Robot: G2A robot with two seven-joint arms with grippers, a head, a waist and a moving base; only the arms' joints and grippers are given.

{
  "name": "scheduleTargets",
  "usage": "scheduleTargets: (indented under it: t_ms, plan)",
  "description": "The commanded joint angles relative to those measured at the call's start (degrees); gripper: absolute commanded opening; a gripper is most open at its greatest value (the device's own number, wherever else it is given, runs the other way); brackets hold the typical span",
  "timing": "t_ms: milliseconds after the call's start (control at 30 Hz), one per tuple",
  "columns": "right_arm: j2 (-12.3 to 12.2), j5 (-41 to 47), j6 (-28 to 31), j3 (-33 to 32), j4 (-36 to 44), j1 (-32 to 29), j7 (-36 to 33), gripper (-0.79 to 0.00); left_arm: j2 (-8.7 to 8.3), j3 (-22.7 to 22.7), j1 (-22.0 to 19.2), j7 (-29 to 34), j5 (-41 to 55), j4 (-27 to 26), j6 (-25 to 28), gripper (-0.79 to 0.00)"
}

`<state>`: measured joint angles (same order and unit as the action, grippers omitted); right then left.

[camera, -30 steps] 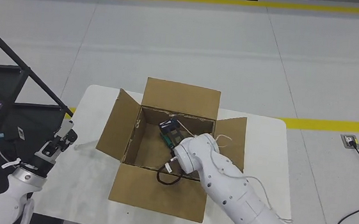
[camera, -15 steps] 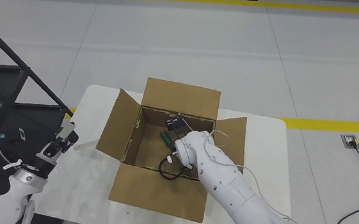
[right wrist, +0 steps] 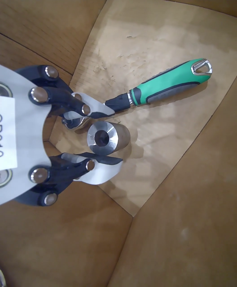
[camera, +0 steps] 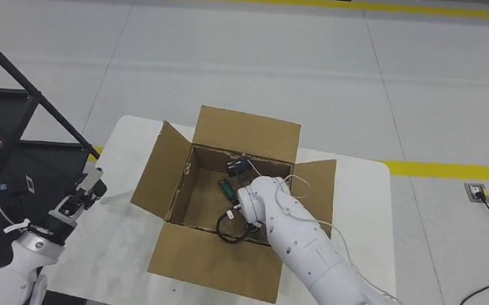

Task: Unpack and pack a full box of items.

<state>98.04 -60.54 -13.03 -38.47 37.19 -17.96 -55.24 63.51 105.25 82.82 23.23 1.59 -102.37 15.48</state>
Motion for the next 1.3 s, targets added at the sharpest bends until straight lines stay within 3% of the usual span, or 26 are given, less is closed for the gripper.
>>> scheduleTargets:
  t_ms: [0,400,633,867,933,1067,1100,1267]
  plan:
    - [0.1,-0.3,-0.3,-0.2,0.3,-0.1,0.2,-0.425,-0.01,0.0,0.1,-0.1,0.0,-0.1,0.0,0.000]
    - [-1.1,-3.5,-1.2,-3.2,9.4,-3.3,0.3,-0.403,-0.06,0.0,0.6,-0.1,-0.1,-0.6,0.0,0.000]
    - [-3.8,-8.8,-2.4,-7.4,24.2,-10.1,-0.5,-0.400,-0.11,-0.8,0.3,0.5,-0.7,-1.2,-0.7,0.000]
    - [-6.1,-13.6,0.1,-11.8,38.7,-18.3,-2.4,-0.385,-0.11,-1.6,0.1,0.3,-1.6,-1.7,-1.0,0.000]
    - [-6.6,-14.6,0.8,-12.8,41.7,-20.3,-2.4,-0.323,-0.12,-1.7,0.1,0.2,-1.9,-1.7,-1.1,0.000]
    - [-7.2,-16.2,2.3,-14.1,46.2,-23.5,-2.7,-0.037,-0.13,-1.6,0.2,-0.2,-2.1,-1.7,-1.4,0.000]
    - [-7.3,-16.3,2.8,-14.4,47.2,-24.1,-2.6,0.000,-0.14,-1.5,0.2,-0.3,-2.1,-1.7,-1.5,0.000]
    - [-7.9,-17.0,4.5,-16.5,51.8,-27.4,-1.6,0.000,-0.16,-1.2,0.4,-0.7,-2.2,-1.9,-1.8,0.000]
